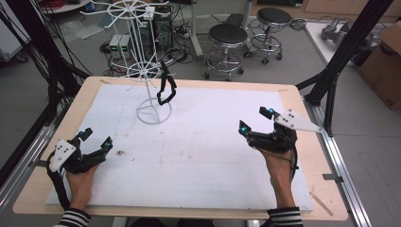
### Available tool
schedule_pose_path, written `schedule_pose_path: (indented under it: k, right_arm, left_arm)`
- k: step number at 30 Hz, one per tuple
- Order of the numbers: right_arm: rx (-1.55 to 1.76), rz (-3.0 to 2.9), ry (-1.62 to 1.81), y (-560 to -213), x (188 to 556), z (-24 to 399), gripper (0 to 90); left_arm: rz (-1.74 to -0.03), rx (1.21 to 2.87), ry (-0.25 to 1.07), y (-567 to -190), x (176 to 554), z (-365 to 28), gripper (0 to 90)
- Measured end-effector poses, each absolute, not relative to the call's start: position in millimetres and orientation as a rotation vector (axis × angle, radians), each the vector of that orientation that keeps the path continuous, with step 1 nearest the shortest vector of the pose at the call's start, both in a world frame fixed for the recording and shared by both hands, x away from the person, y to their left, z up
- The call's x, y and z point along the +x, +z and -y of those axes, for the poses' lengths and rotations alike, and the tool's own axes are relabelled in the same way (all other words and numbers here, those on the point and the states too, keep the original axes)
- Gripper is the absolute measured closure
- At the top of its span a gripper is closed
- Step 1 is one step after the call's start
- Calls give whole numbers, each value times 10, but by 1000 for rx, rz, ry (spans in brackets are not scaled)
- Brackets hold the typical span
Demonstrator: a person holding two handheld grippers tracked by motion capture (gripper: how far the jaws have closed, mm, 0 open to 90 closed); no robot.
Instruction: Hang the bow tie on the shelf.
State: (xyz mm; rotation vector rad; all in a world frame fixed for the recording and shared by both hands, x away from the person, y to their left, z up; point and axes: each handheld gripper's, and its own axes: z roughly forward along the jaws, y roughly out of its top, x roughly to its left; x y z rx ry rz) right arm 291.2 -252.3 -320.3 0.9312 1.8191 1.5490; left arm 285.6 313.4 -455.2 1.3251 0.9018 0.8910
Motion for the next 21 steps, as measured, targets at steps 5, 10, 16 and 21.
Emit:
schedule_pose_path:
  k: [5, 10, 16, 21]
  right_arm:
    - [942, -1811, 1539, -3537, 2716, 2661, 120]
    - [942, -1796, 1547, -3789, 2640, 2694, 117]
    - [945, -1800, 1541, -4058, 2608, 2648, 115]
    - [973, -1756, 1552, -4221, 2591, 2645, 115]
  left_arm:
    - [-904, 1324, 890, -4552, 2855, -3136, 161]
    - [-906, 1325, 890, -4552, 2856, -3138, 161]
    - [-905, 1325, 890, -4552, 2856, -3138, 162]
    - [-905, 1324, 889, -4552, 2857, -3135, 162]
